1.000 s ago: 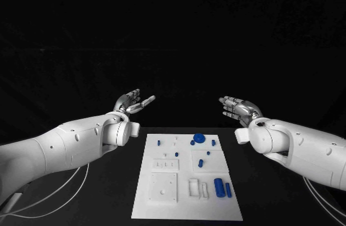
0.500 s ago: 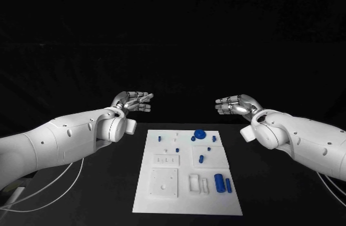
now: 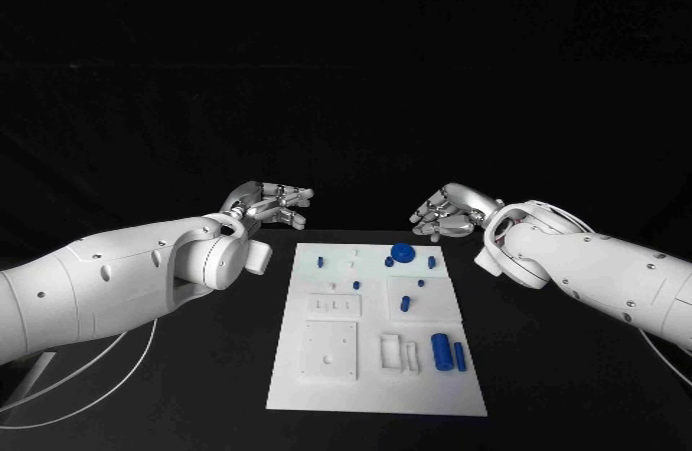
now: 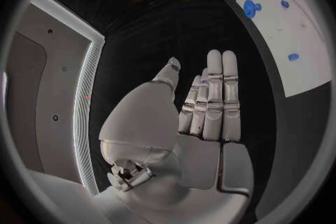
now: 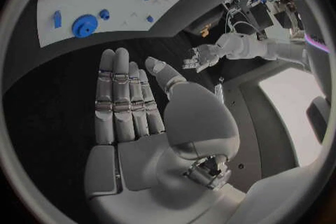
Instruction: Assemble the parts on the task board
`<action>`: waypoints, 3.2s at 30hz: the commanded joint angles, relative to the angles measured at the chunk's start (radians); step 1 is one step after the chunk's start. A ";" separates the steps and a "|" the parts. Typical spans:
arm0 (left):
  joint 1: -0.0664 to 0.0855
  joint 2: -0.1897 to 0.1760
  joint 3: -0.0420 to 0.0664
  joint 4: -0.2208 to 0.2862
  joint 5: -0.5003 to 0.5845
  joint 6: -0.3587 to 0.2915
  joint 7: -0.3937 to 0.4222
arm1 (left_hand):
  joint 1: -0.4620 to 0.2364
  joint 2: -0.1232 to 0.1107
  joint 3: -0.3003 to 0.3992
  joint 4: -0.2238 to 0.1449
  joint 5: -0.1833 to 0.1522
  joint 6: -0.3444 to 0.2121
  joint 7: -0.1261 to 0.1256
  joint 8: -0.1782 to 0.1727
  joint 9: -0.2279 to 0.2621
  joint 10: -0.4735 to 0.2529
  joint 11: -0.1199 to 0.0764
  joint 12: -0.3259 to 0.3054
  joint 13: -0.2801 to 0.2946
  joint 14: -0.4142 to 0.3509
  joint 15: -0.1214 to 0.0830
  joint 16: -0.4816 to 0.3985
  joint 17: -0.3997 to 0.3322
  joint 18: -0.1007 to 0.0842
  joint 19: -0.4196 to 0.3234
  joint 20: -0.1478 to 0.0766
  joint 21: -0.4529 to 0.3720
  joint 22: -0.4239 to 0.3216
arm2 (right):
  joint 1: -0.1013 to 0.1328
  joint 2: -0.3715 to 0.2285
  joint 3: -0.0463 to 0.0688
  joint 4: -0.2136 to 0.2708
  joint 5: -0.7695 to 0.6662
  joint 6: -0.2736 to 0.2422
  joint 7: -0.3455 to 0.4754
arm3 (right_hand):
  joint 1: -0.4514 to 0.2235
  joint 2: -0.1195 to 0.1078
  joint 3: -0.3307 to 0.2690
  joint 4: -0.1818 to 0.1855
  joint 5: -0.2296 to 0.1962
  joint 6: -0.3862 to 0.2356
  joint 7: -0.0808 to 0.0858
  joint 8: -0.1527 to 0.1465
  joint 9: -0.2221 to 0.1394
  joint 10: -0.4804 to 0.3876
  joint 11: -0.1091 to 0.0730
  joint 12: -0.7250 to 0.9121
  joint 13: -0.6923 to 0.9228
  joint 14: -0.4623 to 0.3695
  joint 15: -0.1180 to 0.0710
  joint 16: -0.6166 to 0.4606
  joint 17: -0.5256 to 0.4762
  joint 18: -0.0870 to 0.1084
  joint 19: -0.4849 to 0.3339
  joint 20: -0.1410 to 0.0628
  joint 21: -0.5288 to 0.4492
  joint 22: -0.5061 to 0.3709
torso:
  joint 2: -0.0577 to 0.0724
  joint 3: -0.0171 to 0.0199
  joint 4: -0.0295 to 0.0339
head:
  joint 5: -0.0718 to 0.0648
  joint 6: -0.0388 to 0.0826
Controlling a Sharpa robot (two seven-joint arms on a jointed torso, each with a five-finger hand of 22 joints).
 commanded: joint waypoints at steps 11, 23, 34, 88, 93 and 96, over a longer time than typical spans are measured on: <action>0.018 -0.075 0.018 0.127 -0.027 0.022 -0.009 | -0.018 -0.003 0.003 -0.005 0.010 0.039 -0.002 0.000 0.000 0.059 -0.007 0.002 0.001 -0.065 0.012 -0.025 -0.018 -0.008 -0.064 0.013 -0.008 -0.012 | 0.000 0.035 0.001 0.011 -0.450 -0.123 -0.136 | -0.017 -0.102 0.187 -0.023 -0.083 -0.003 0.005 -0.006 -0.008 -0.089 0.022 0.001 -0.004 -0.025 -0.018 0.501 0.437 0.024 0.056 -0.068 0.416 0.360 | 0.057 -0.0096 0.0236 | -0.010 0.006; 0.025 -0.088 0.027 0.184 -0.029 0.017 -0.007 | -0.021 -0.013 0.005 -0.010 0.009 0.027 0.000 0.000 0.000 -0.015 0.008 0.001 0.001 -0.066 0.019 -0.026 -0.023 -0.005 -0.065 0.018 -0.008 -0.020 | 0.000 0.074 -0.004 0.000 -0.560 -0.141 -0.230 | -0.009 -0.163 0.268 0.024 -0.194 -0.003 -0.002 -0.005 -0.007 -0.109 0.024 0.000 -0.003 -0.007 -0.014 0.520 0.418 0.030 0.081 -0.063 0.422 0.462 | 0.087 -0.0144 0.0354 | -0.025 0.024; 0.033 -0.093 0.029 0.205 -0.029 0.016 -0.007 | -0.023 -0.018 0.008 -0.007 0.009 0.023 0.002 0.000 0.001 -0.025 0.011 0.001 0.001 -0.065 0.020 -0.022 -0.023 -0.002 -0.064 0.020 -0.005 -0.022 | -0.012 0.100 -0.013 -0.025 -0.580 -0.121 -0.243 | -0.008 -0.166 0.280 0.027 -0.193 -0.001 -0.001 -0.006 -0.007 -0.101 0.024 0.001 -0.003 -0.001 -0.011 0.525 0.409 0.034 0.093 -0.059 0.377 0.546 | 0.105 -0.0139 0.0379 | -0.024 0.029; 0.036 -0.084 0.030 0.199 -0.019 0.030 -0.007 | -0.027 -0.019 0.012 0.000 0.007 0.017 0.000 0.000 0.000 -0.040 0.010 0.001 0.001 -0.069 0.015 0.029 -0.005 -0.001 -0.065 0.016 0.031 -0.022 | -0.039 0.146 -0.018 -0.082 -0.615 -0.057 -0.249 | -0.021 -0.154 0.305 0.031 -0.185 0.014 0.001 -0.006 -0.006 -0.074 0.018 0.001 -0.003 0.003 -0.014 0.532 0.408 0.026 0.160 -0.063 0.195 0.807 | 0.138 -0.0248 0.0435 | -0.024 0.022; 0.036 -0.084 0.030 0.198 -0.018 0.031 -0.007 | -0.027 -0.019 0.012 0.000 0.007 0.017 0.000 0.000 0.000 -0.040 0.010 0.001 0.001 -0.069 0.015 0.029 -0.005 -0.001 -0.065 0.016 0.031 -0.022 | -0.041 0.150 -0.018 -0.085 -0.615 -0.056 -0.249 | -0.023 -0.152 0.312 0.033 -0.188 0.016 0.001 -0.006 -0.007 -0.071 0.017 0.001 -0.003 0.003 -0.015 0.532 0.408 0.024 0.162 -0.064 0.191 0.814 | 0.139 -0.0255 0.0431 | -0.021 0.021; 0.036 -0.084 0.030 0.198 -0.018 0.032 -0.007 | -0.027 -0.019 0.012 0.000 0.007 0.017 0.000 0.000 0.000 -0.040 0.010 0.001 0.001 -0.069 0.015 0.029 -0.005 -0.001 -0.065 0.016 0.031 -0.022 | -0.041 0.151 -0.019 -0.087 -0.615 -0.053 -0.250 | -0.022 -0.152 0.313 0.033 -0.189 0.016 0.001 -0.006 -0.007 -0.071 0.017 0.001 -0.003 0.003 -0.015 0.532 0.409 0.024 0.162 -0.064 0.190 0.816 | 0.139 -0.0263 0.0420 | -0.020 0.020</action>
